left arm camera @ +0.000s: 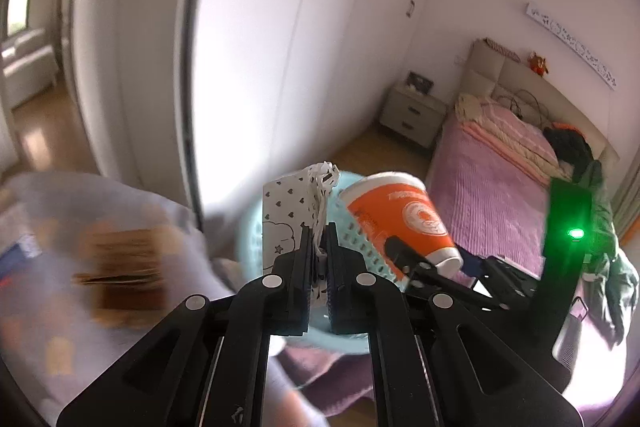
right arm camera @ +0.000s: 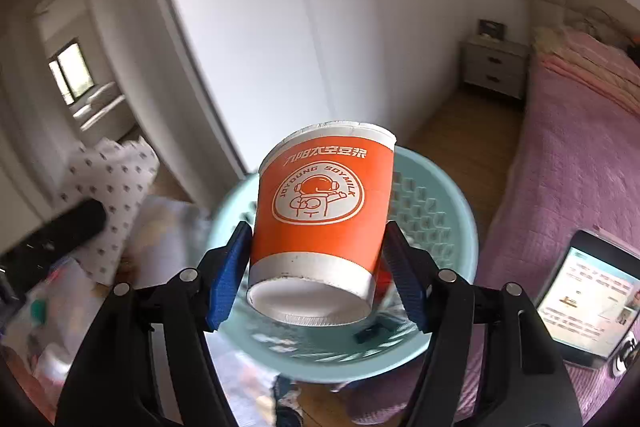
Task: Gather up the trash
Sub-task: 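Carry cup and paper to the teal basket and open both tools, then grasp the pink bottle with the left tool while the right tool grasps the brown paper packet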
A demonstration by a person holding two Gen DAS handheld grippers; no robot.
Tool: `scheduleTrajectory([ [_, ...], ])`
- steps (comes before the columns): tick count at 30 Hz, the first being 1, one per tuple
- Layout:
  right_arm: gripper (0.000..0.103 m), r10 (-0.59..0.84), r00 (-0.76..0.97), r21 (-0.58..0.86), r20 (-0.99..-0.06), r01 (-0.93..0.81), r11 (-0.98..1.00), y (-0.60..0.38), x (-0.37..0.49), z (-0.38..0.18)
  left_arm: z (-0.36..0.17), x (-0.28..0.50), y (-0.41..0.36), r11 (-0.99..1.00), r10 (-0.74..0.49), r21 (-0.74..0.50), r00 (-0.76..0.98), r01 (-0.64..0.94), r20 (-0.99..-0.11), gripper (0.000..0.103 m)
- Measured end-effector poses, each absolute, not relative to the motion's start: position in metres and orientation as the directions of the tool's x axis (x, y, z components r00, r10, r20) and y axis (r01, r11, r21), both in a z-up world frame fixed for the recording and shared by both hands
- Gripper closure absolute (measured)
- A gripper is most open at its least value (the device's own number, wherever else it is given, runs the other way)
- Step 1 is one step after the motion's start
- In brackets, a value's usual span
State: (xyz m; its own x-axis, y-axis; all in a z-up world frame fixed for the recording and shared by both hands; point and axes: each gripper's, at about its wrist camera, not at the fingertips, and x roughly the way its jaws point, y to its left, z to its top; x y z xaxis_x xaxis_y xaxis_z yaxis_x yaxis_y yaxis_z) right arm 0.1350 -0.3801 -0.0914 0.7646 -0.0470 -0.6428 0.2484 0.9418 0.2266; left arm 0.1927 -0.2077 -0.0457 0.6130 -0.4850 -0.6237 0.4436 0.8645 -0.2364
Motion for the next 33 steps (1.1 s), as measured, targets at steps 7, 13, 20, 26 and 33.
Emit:
scheduleTrajectory([
  [7, 0.04, -0.088, 0.722, 0.231, -0.686, 0.33, 0.915, -0.423, 0.145, -0.109, -0.102, 0.237, -0.241, 0.856, -0.492, -0.299, 0.482, 0.423, -0.725, 0.099],
  [13, 0.039, -0.062, 0.702, 0.241, -0.71, 0.324, 0.915, -0.428, 0.155, -0.115, -0.115, 0.247, -0.243, 0.854, -0.494, -0.315, 0.455, 0.415, -0.741, 0.08],
  [20, 0.038, -0.017, 0.712, 0.26, -0.702, 0.278, 0.924, -0.422, 0.157, -0.116, -0.09, 0.228, -0.235, 0.847, -0.511, -0.312, 0.499, 0.43, -0.7, 0.056],
  [26, 0.038, 0.005, 0.72, 0.285, -0.693, 0.268, 0.92, -0.423, 0.15, -0.115, -0.067, 0.203, -0.209, 0.854, -0.509, -0.305, 0.558, 0.421, -0.656, 0.056],
  [33, 0.038, 0.072, 0.767, 0.31, -0.637, 0.169, 0.936, -0.391, 0.134, -0.09, -0.04, 0.163, -0.152, 0.87, -0.492, -0.317, 0.625, 0.378, -0.606, 0.055],
])
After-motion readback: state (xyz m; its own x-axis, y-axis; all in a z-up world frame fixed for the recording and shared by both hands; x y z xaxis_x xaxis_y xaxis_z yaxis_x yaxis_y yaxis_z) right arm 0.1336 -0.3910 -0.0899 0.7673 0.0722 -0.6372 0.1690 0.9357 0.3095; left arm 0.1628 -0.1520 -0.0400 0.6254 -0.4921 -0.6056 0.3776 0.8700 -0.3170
